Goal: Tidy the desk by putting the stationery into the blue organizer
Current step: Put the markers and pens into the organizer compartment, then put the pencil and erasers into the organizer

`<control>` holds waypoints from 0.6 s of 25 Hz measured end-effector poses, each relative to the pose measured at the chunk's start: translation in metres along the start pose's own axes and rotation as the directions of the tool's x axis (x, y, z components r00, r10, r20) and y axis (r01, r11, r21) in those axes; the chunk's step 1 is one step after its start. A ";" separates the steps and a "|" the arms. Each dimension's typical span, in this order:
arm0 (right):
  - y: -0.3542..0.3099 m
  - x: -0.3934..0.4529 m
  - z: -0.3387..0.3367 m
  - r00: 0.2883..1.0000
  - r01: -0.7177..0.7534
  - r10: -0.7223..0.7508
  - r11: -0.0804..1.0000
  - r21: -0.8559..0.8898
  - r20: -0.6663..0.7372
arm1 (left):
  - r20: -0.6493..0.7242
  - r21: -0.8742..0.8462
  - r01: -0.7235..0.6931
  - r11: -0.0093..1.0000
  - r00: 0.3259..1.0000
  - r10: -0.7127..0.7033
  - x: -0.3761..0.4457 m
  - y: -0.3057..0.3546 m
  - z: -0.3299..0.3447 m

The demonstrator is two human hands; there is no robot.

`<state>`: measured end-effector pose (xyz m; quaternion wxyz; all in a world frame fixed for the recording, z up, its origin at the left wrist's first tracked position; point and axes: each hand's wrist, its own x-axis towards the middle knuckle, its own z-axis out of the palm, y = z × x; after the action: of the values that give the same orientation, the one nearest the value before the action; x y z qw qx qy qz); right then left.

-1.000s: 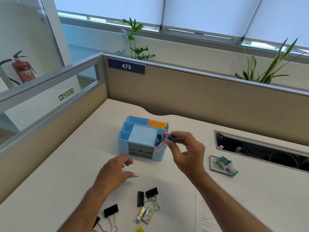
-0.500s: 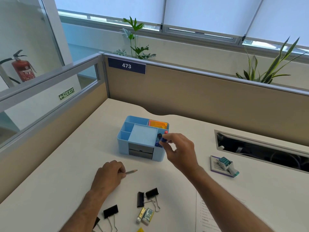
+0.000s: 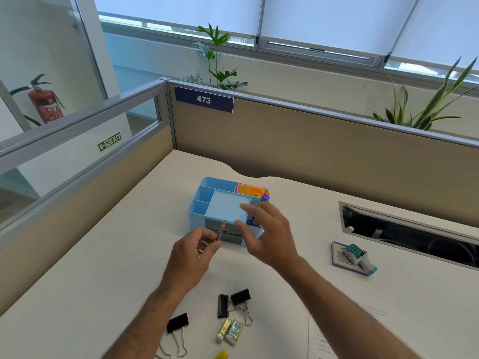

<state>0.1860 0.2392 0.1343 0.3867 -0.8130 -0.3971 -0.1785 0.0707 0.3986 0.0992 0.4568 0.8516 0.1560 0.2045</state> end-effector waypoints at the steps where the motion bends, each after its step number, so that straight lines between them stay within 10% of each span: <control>1: -0.010 0.001 0.002 0.997 -0.043 0.034 0.990 0.138 0.068 | -0.016 -0.019 -0.029 0.999 0.999 0.029 0.001 0.007 0.000; 10: -0.034 0.031 0.024 0.975 -0.221 0.202 0.921 0.322 0.090 | -0.065 -0.081 0.074 0.994 0.995 -0.079 0.009 0.019 -0.012; 15: -0.021 0.071 0.041 0.975 -0.220 0.217 0.928 0.301 0.045 | 0.340 0.202 0.175 0.964 0.910 -0.236 -0.020 0.012 -0.018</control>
<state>0.2129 0.3148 0.1607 0.5225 -0.7838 -0.3288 -0.0668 0.0459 0.3961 0.1142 0.4236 0.8886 0.1750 -0.0184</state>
